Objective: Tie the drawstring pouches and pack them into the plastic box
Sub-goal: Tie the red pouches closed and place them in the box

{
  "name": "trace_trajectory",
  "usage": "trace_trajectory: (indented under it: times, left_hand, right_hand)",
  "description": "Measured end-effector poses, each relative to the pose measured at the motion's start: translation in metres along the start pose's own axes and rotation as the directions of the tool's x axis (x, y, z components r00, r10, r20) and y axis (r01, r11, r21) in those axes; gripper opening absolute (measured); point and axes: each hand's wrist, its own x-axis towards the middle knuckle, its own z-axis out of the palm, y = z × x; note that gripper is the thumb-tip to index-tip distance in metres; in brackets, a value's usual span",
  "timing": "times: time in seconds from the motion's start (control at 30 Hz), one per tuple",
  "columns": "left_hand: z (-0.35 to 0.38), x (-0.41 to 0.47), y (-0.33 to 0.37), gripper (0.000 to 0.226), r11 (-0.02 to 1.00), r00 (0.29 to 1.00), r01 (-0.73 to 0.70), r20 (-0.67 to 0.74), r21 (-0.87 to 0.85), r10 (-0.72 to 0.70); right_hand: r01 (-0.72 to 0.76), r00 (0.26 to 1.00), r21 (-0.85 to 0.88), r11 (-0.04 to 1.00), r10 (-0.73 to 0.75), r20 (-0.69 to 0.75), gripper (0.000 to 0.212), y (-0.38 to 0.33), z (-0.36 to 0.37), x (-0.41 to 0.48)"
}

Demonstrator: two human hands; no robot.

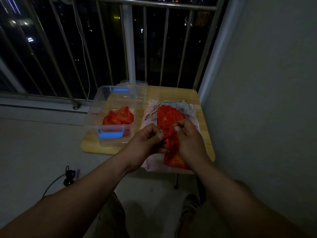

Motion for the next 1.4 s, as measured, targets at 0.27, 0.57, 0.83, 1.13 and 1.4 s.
trace_trajectory:
  times: [0.27,0.57,0.83,1.13,1.4]
  left_hand:
    - [0.007,0.008,-0.006,0.008,0.999,0.998,-0.026,-0.066,-0.037,0.024]
    - [-0.010,0.011,-0.003,0.016,0.962,0.964,-0.033,-0.245,0.273,0.102]
    - [-0.086,0.038,0.040,0.013,0.765,0.828,-0.010,-0.423,0.644,0.367]
    - [-0.167,0.087,0.061,0.012,0.553,0.805,0.230,-0.475,0.801,0.354]
    - [-0.171,0.095,0.043,0.038,0.361,0.811,0.269,-0.412,0.893,0.415]
  right_hand:
    - [-0.056,0.990,0.036,0.998,0.060,-0.130,0.015,0.003,0.007,0.002]
    - [-0.143,0.990,0.099,0.985,0.143,0.010,0.027,-0.028,0.024,0.015]
    - [-0.252,0.924,0.150,0.956,0.192,0.330,0.036,-0.050,0.068,0.054]
    - [-0.089,0.945,-0.158,0.983,0.134,0.298,0.020,-0.049,0.145,0.139]
    - [-0.023,0.984,-0.394,0.919,0.091,0.154,0.020,-0.011,0.116,0.155]
